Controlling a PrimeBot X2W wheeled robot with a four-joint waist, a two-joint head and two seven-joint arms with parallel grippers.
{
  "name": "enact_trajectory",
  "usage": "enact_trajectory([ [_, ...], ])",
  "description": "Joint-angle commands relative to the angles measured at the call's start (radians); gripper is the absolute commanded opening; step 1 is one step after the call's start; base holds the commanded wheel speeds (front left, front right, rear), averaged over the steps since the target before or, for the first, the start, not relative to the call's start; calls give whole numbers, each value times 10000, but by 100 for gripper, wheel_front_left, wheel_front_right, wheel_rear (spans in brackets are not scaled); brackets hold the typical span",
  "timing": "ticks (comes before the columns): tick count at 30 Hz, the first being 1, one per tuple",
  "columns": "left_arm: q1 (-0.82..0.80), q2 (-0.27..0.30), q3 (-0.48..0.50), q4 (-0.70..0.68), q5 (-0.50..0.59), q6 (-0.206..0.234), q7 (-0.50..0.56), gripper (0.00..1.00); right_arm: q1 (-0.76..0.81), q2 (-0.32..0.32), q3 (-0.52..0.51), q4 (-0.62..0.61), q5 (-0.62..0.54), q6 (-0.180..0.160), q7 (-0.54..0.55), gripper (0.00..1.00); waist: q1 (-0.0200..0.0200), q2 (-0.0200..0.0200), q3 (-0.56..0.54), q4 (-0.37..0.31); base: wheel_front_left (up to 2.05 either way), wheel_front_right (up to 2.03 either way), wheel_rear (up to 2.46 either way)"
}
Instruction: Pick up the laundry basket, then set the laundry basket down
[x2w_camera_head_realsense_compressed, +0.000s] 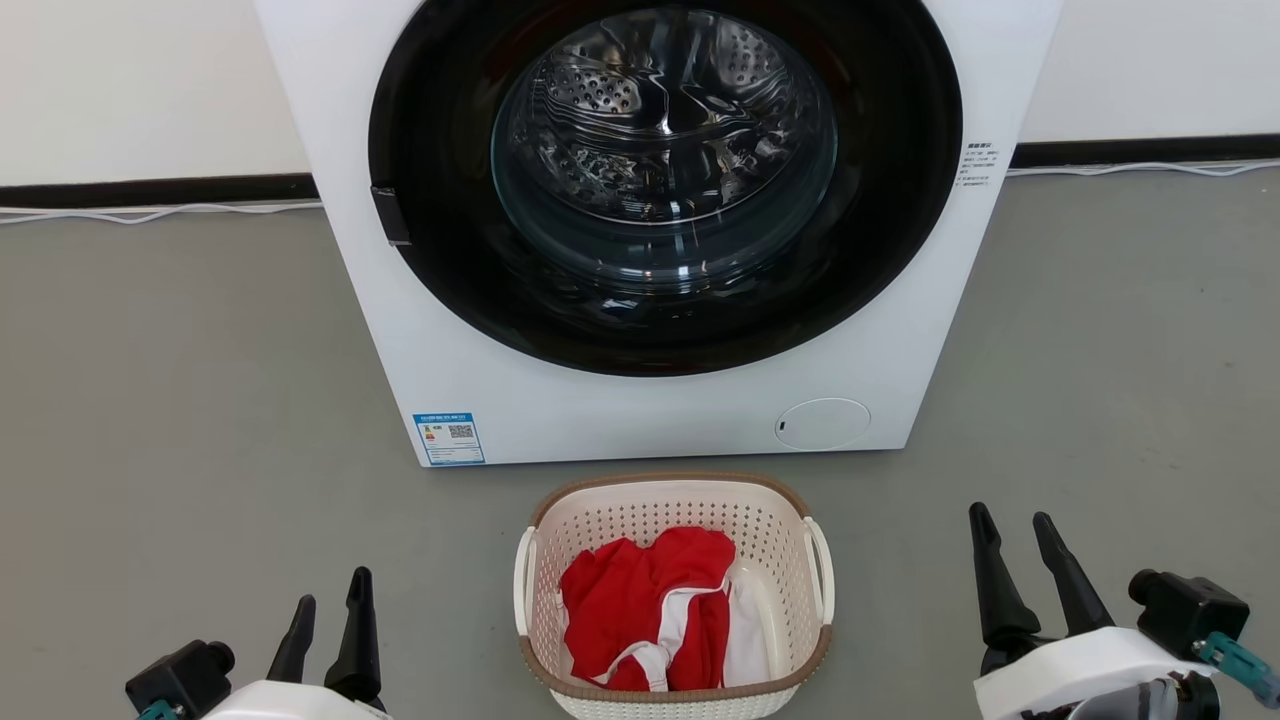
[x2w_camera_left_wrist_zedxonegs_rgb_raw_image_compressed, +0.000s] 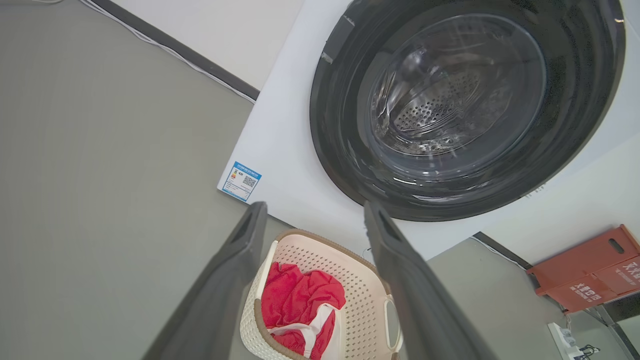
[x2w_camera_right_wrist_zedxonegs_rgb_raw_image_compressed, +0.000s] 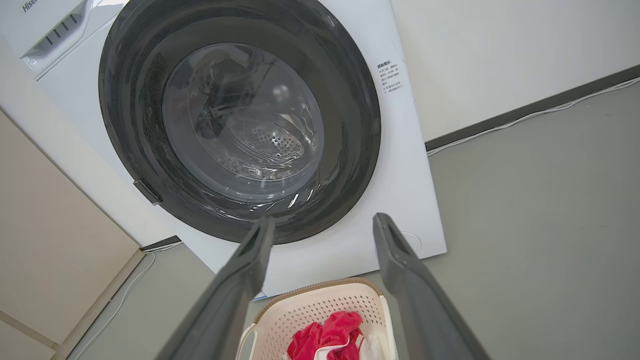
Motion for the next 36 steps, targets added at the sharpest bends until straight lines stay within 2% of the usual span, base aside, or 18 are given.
enact_trajectory([
  [1, -334, 116, 223, -198, 315, -36, -139, 100, -206, -149, 171, -235, -362, 52, -170, 100, -1, 0, -5, -5, 0, 0, 0],
  [36, -266, 154, 171, 152, 4338, -73, -1137, 100, -187, -116, 126, 308, -4479, 73, -1167, 100, -1, 0, -49, 10, 0, 0, 0],
])
